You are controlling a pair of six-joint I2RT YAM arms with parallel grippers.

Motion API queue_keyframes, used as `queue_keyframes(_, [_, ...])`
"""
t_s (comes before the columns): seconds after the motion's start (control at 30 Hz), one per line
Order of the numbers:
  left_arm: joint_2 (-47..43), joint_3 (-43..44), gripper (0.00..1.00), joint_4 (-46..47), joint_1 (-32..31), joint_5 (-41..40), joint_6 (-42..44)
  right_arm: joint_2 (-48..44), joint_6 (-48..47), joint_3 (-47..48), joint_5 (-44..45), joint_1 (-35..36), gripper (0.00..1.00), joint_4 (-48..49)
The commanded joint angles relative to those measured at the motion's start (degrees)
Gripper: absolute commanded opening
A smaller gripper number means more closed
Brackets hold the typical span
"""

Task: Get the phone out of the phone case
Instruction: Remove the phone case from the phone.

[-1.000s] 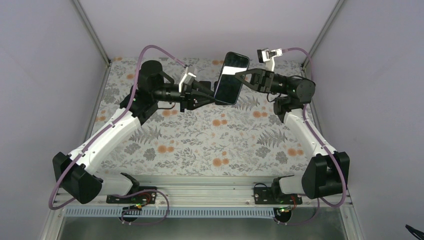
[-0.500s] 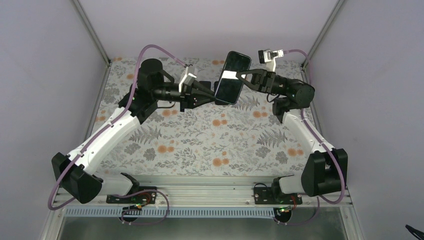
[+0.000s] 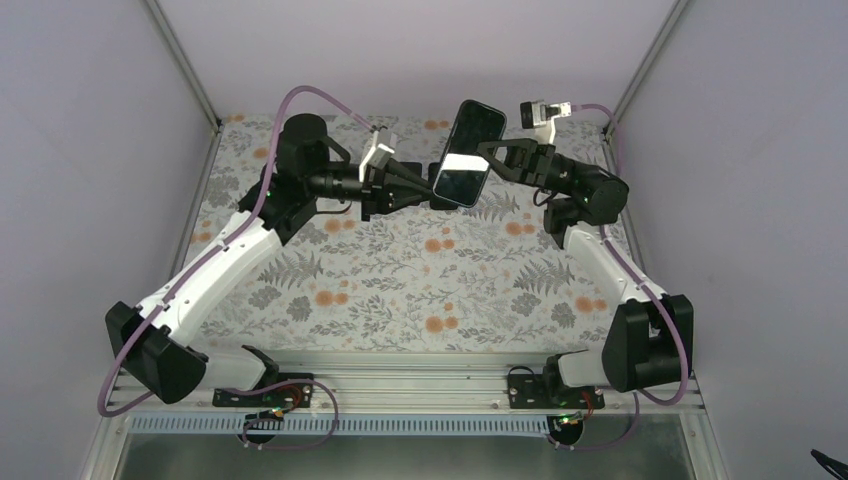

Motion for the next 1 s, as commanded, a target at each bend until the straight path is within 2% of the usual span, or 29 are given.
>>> queue_keyframes(0.0, [4.8,-1.1,0.11,-2.0,1.5,-14.6,1.4,-2.9,8.8,0.6,1.5,3.5,0.03,10.7])
queue_keyframes(0.27, [5.6,-1.6,0.11,-3.0,3.1,-16.2,1.0,-3.3,8.8,0.1,1.6,4.0,0.03,11.4])
queue_keyframes(0.57, [3.3,-0.4,0.23,-2.9,3.5,-13.9,-0.7,-3.6,-2.5,-1.2,-2.7,4.0,0.03,3.9])
queue_keyframes(0.87, [1.2,-1.1,0.26,-2.7,3.9,-13.4,-1.6,-4.3,-10.6,-1.7,-4.7,4.2,0.03,-3.5])
queue_keyframes(0.97, [0.7,-1.0,0.29,-2.7,4.0,-13.0,-1.9,-4.4,-13.7,-1.7,-5.4,4.6,0.03,-6.4])
